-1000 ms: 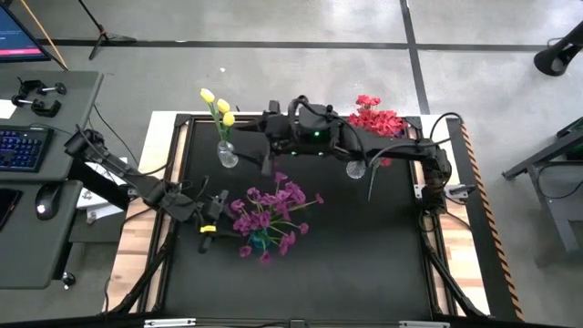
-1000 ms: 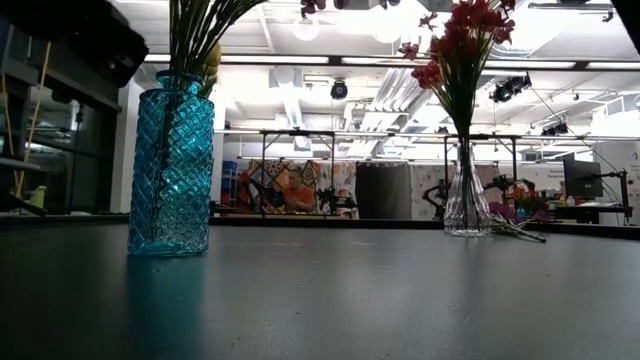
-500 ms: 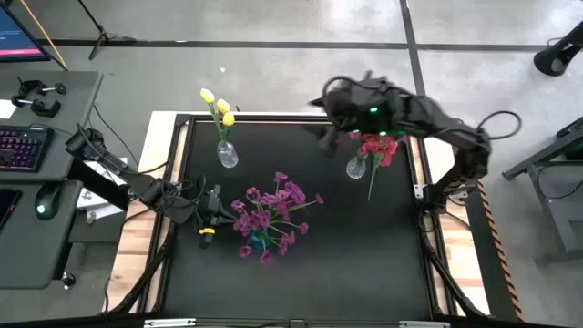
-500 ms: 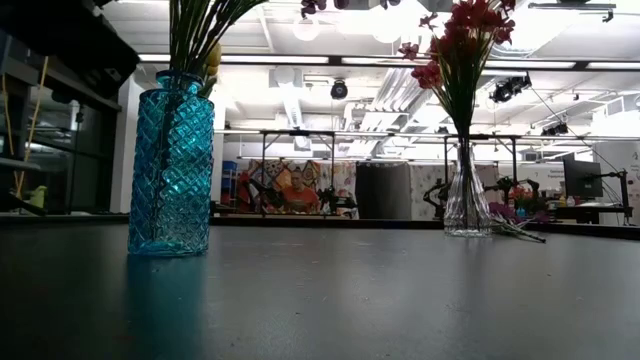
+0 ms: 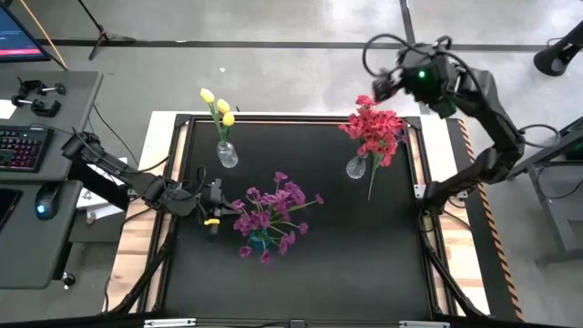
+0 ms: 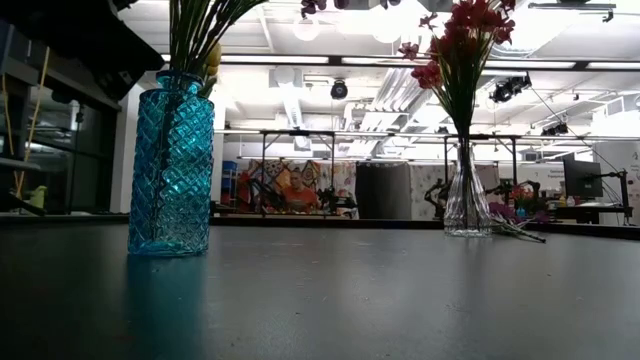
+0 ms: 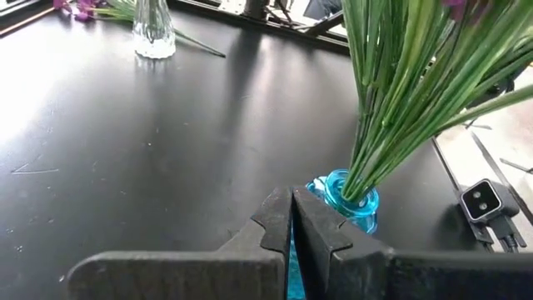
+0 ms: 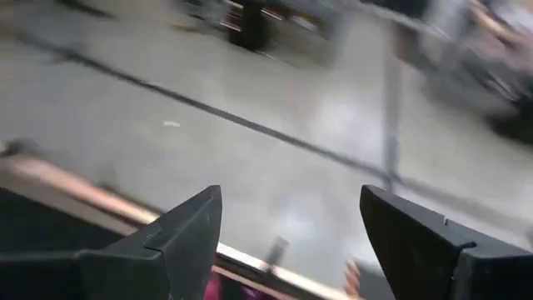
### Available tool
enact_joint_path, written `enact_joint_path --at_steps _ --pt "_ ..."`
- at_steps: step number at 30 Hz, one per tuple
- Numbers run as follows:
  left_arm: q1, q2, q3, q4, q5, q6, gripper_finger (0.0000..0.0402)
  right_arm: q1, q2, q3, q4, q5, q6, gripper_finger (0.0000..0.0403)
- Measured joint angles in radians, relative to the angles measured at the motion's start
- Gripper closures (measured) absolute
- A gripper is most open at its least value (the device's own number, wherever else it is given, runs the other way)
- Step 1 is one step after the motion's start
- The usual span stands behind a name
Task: Sort flowers into vase by color
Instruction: Put the violet flowers into the blue vase
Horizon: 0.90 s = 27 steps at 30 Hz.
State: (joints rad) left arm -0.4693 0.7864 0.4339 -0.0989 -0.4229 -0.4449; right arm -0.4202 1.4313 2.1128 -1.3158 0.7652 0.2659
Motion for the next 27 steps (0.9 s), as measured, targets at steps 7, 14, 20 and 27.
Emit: enact_joint_path --at_steps 7,14,20,27 --pt "0.001 0.000 0.000 0.000 0.000 -0.026 0.0401 -0.284 -0.006 -0.070 -0.135 0.051 0.278 0.0128" --pt "0.001 0.000 0.000 -0.002 0.001 -0.060 0.0401 -0.472 -0.031 -0.291 0.040 -0.124 0.229 0.0128" --pt "0.001 0.000 0.000 -0.015 0.002 -0.078 0.0401 -0.535 -0.047 -0.435 0.199 -0.274 0.313 0.0128" --pt "0.001 0.000 -0.001 -0.012 0.001 -0.078 0.0401 -0.628 -0.053 -0.588 0.274 -0.446 0.390 0.0128"
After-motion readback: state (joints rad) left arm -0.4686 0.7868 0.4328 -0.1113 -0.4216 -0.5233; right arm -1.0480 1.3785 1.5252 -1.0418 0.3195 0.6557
